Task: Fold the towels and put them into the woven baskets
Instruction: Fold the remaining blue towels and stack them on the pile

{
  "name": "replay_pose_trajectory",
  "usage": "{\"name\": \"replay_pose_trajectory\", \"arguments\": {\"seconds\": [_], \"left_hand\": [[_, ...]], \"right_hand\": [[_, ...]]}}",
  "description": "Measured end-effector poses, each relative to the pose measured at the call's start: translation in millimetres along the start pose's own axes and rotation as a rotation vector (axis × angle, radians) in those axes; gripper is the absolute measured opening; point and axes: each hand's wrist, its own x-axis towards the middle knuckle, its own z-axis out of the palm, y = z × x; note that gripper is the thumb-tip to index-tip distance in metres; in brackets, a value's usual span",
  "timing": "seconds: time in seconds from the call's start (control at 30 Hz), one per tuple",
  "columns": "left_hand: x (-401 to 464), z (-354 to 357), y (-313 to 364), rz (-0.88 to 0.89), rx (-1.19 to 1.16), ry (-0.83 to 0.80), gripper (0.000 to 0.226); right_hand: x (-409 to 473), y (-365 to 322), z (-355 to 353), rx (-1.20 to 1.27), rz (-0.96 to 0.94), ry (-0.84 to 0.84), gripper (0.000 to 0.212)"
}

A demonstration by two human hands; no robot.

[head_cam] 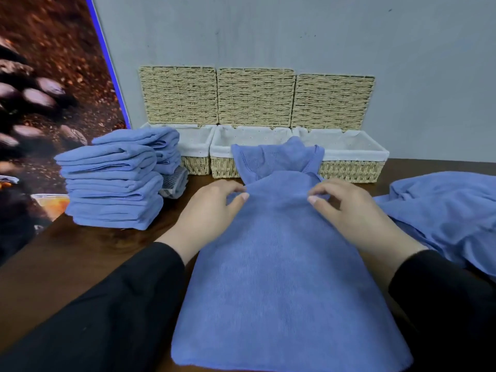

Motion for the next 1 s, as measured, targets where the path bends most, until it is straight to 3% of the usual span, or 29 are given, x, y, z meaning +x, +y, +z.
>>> {"name": "replay_pose_trajectory", "arguments": {"seconds": [0.23,0.4,0.53,0.7,0.77,0.9,1.0], "left_hand": [[33.9,36.1,-24.4,0.026,0.044,0.137,0.044],[37.1,38.1,-32.4,0.02,-0.007,0.151,0.052],[36.2,38.4,-32.7,0.014,-0.02,0.141,0.043],[34.3,32.4,-28.7,0.033,-0.053,0.184,0.044],[32.3,28.2,-24.6,0.069,-0.084,0.249,0.048],[29.5,20.6,-9.8,0.197,-0.14,0.318,0.061],[24.1,29.8,6.4,0.364,-0.036,0.123,0.075]], "right_hand": [[97.9,25.6,3.6,-0.22,0.196,0.151,0.04],[164.0,57.8,4.8,-0.397,0.498,0.07,0.058],[186.6,67.6,9.9,-0.241,0.625,0.047,0.028],[169.3,33.6,1.7,0.197,0.414,0.326,0.041],[143.8,-1.0,-9.0,0.349,0.309,0.361,0.042],[66.6,-49.1,-14.8,0.383,0.214,0.194,0.054],[15.4,-45.3,5.6,0.382,0.182,0.009,0.043]]}}
